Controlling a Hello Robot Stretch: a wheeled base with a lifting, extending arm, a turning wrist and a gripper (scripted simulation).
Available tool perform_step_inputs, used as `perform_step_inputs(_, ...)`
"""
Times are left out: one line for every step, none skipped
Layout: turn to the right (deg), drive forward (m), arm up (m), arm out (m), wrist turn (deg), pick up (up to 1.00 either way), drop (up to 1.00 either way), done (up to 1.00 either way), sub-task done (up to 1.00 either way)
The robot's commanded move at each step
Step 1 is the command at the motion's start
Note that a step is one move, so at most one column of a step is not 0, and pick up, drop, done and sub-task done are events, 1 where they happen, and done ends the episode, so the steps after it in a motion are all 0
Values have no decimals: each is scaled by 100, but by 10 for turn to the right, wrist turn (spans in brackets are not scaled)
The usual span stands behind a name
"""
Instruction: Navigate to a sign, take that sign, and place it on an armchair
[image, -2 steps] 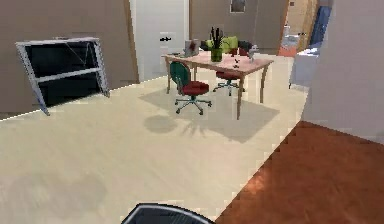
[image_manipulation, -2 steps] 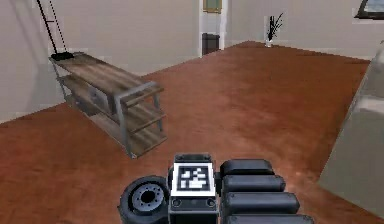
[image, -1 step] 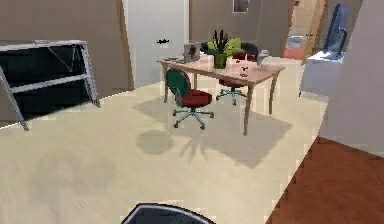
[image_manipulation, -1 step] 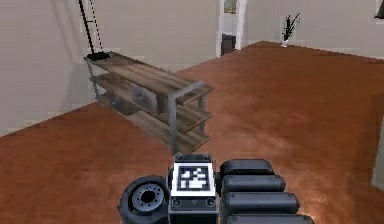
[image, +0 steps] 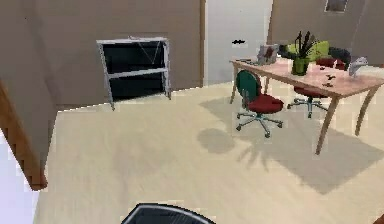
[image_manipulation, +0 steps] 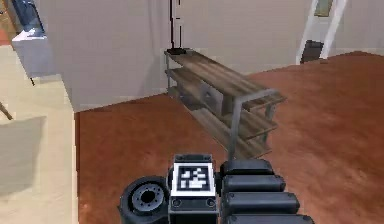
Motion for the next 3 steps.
perform_step_inputs(0, 100, 0, 0, 0, 0, 0, 0, 0)
perform_step_inputs(0, 100, 0, 0, 0, 0, 0, 0, 0)
perform_step_inputs(-60, 0, 0, 0, 0, 0, 0, 0, 0)
